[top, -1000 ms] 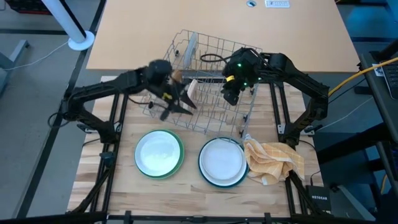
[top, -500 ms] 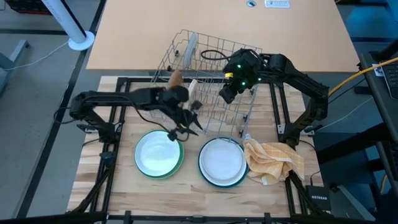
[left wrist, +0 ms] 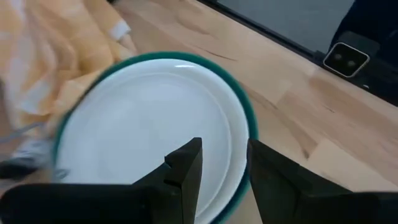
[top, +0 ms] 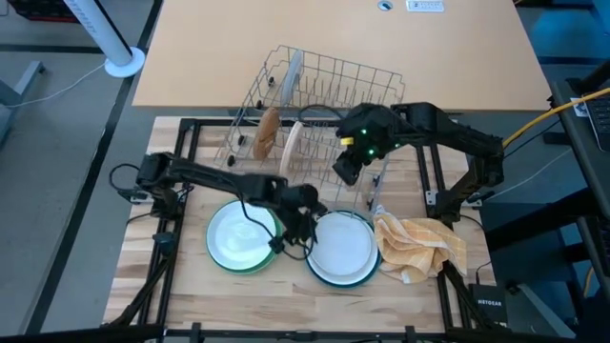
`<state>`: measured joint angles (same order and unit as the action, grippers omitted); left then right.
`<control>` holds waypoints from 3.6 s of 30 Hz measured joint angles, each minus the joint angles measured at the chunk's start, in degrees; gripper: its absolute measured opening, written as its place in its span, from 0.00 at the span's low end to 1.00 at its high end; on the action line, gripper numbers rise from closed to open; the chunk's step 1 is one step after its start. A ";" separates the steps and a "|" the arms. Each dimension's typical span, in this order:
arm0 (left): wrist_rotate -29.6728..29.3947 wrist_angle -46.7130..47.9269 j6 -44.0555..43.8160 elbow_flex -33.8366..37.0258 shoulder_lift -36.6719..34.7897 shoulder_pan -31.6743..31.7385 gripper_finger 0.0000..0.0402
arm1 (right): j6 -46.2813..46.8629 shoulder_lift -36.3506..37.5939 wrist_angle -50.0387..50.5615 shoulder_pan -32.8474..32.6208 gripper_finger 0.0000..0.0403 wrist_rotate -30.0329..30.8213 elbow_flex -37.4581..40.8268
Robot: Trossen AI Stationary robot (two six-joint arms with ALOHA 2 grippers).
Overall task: Sort dishes
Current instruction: Put the small white plate in the dish rack
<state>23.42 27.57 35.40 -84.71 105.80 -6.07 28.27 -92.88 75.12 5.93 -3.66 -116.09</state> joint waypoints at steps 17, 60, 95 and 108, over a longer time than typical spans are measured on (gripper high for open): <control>-14.20 -10.69 -7.99 0.00 11.91 -8.98 0.29 | 1.26 0.00 -0.34 -11.78 0.31 1.82 0.02; -27.78 -14.73 -15.78 -0.01 15.60 -11.04 0.02 | 5.97 0.07 -8.09 -21.41 0.31 8.63 -0.96; -23.19 -23.47 -65.07 -1.88 -13.75 -6.51 0.00 | -11.10 12.56 -1.72 -21.28 0.31 30.81 -18.91; -29.85 -21.95 -81.24 -1.86 -17.05 6.97 0.00 | -13.55 12.95 8.13 -21.28 0.31 39.19 -18.84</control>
<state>-6.42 5.62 -45.84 -86.56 88.75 0.90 14.72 -79.94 83.25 -15.35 35.53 -134.93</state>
